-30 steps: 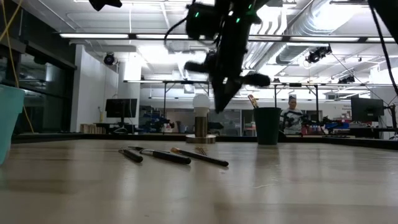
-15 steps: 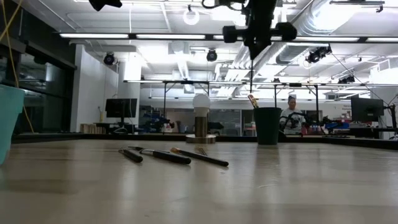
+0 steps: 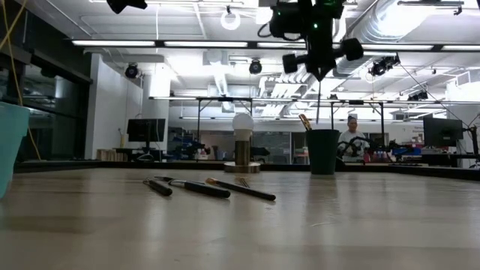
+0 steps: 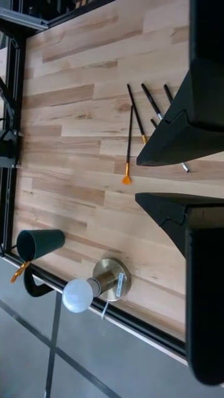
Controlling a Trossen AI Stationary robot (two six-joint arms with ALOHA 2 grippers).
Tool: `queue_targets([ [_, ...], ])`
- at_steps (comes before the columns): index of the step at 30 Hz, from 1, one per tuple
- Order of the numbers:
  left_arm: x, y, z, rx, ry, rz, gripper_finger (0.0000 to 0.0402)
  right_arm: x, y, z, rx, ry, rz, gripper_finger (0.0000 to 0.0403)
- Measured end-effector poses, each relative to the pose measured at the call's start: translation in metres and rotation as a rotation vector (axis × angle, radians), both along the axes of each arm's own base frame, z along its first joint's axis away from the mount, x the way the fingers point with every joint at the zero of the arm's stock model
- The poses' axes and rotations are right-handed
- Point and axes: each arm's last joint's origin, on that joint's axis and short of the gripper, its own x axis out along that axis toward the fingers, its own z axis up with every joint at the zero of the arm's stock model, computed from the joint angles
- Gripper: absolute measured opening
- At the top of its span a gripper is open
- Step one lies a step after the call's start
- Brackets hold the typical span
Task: Pick & Place Paint Supplies
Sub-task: Put the gold paint brush into the black cup, then put the silver paint brush into the black cup
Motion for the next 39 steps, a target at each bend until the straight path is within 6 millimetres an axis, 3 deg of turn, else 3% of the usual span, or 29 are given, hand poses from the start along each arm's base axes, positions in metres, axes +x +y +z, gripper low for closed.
queue_targets([
  [7, 0.0, 0.0, 0.0, -0.003, -0.001, 0.002, 0.0077, 0.0, -0.007, -0.019, 0.033, 0.049, 0.027, 0.0004],
  [20, 0.0, 0.0, 0.0, -0.003, -0.001, 0.003, 0.0077, -0.001, -0.009, -0.025, 0.126, 0.083, 0.087, 0.0007],
  [32, 0.0, 0.0, 0.0, -0.012, -0.001, 0.008, 0.0077, -0.001, -0.006, -0.025, 0.246, 0.069, 0.166, 0.013],
  [39, 0.017, 0.005, -0.007, -0.116, 0.037, 0.093, 0.0077, -0.013, 0.011, -0.004, 0.299, 0.014, 0.223, 0.0157],
])
